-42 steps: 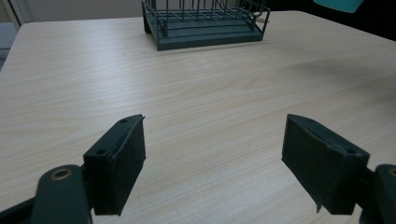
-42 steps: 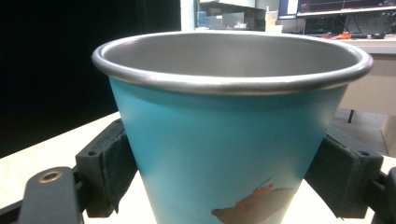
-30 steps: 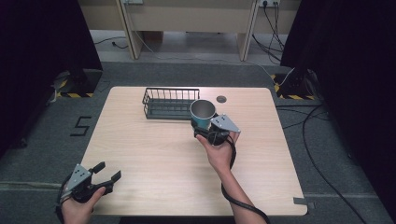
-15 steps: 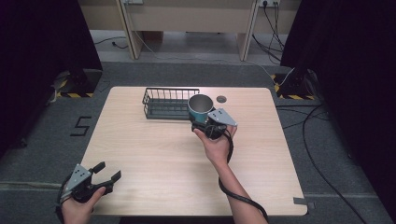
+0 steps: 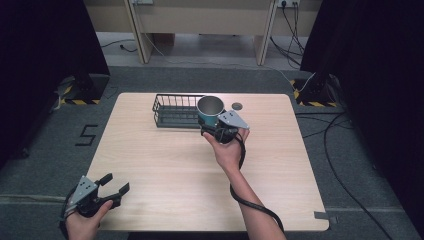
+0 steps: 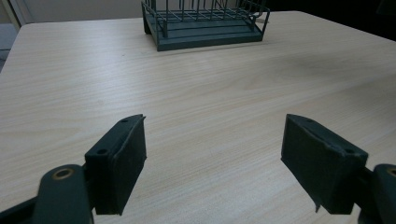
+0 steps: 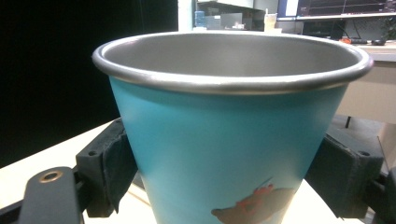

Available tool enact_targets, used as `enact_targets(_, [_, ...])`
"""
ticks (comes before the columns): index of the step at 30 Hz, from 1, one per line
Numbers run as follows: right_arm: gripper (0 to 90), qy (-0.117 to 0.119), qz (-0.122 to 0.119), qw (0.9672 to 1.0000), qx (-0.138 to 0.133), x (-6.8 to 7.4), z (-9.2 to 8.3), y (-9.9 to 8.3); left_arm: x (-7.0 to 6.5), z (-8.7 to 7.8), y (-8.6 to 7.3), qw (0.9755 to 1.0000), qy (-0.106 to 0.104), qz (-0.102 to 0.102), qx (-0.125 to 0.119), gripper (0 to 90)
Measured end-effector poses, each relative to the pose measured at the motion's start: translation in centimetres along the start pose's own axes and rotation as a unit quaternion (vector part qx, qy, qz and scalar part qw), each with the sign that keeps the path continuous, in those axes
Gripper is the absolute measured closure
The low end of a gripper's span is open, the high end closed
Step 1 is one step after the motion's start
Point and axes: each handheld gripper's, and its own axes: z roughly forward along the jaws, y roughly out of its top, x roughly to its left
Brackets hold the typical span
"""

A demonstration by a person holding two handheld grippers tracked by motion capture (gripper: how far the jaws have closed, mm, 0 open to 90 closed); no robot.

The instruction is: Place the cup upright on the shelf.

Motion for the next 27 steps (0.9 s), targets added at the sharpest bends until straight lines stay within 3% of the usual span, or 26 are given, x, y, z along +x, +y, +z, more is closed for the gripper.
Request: enact_targets(27, [18.0, 0.001, 0.009, 1.0000, -0.001, 0.3, 2.7, 1.3, 0.0, 0.0, 0.0, 1.0000, -0.002, 0.001, 0.000, 21.8])
